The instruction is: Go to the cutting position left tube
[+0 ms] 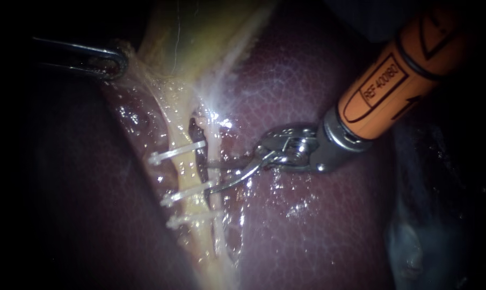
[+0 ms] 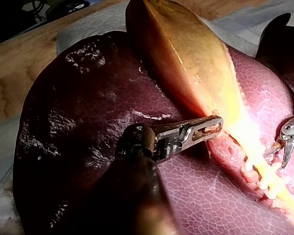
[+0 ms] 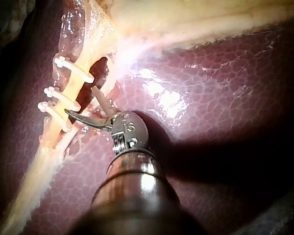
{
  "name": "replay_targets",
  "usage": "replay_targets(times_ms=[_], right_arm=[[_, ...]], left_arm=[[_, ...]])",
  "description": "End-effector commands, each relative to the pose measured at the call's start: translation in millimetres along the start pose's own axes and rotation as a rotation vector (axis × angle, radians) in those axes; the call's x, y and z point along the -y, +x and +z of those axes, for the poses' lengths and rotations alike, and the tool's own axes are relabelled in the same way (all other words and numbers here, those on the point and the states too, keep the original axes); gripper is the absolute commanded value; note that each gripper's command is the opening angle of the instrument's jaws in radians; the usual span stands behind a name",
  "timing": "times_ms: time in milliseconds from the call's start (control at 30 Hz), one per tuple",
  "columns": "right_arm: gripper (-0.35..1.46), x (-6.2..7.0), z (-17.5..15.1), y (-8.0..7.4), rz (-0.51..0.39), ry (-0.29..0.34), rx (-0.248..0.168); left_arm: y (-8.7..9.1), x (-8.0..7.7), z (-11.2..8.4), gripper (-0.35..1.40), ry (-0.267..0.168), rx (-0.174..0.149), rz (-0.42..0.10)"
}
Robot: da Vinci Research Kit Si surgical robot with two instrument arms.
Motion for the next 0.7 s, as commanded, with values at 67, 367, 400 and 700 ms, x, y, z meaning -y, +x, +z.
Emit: replay_targets(times_ms=[67, 367, 400, 700], right_arm=[[1.07, 0.1, 0.5, 0.3, 0.001, 0.009, -0.002], [1.07, 2.0, 2.3, 2.2, 0.016, 0.133, -0.074], [1.07, 2.2, 2.5, 2.5, 0.019, 0.145, -0.078], [1.10, 2.4, 5.1, 4.3, 0.016, 0.218, -0.146]], left_arm=[[0.0, 0.0, 0.0, -0.35, 0.000, 0.000, 0.000], [0.0, 0.0, 0.0, -0.35, 0.000, 0.000, 0.000], [0.0, 0.0, 0.0, -0.35, 0.000, 0.000, 0.000], [0.0, 0.0, 0.1, -0.35, -0.001, 0.000, 0.000]])
